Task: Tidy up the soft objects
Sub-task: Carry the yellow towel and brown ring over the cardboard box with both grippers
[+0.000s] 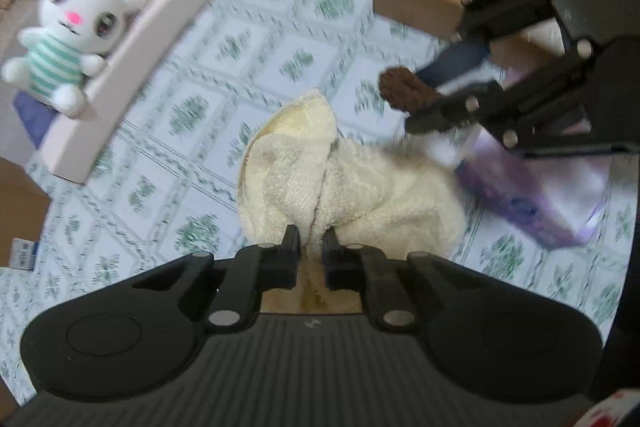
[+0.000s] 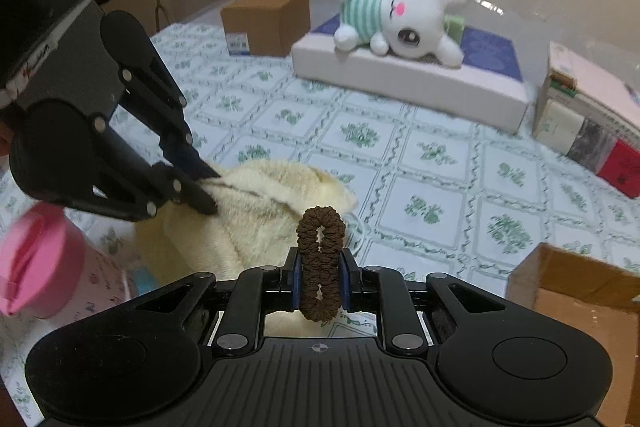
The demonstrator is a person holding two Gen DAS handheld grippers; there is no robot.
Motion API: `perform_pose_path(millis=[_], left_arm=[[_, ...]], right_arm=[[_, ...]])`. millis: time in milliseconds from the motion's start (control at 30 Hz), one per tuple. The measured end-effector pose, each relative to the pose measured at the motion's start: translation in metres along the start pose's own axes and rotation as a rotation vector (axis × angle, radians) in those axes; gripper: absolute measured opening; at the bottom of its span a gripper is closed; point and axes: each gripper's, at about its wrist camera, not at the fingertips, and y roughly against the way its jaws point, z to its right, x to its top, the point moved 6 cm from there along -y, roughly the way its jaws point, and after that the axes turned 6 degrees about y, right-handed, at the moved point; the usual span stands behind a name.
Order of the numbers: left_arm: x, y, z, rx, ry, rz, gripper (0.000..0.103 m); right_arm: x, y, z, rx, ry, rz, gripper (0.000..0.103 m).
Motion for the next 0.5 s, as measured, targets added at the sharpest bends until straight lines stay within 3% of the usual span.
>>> perform_pose_path(millis=[500], left_arm=[[0.035, 0.134, 0.024, 0.127, 0.18, 0.218, 0.01]], right_arm=[[0.018, 0.121, -0.016, -0.078, -0.032, 0.148, 0.019]])
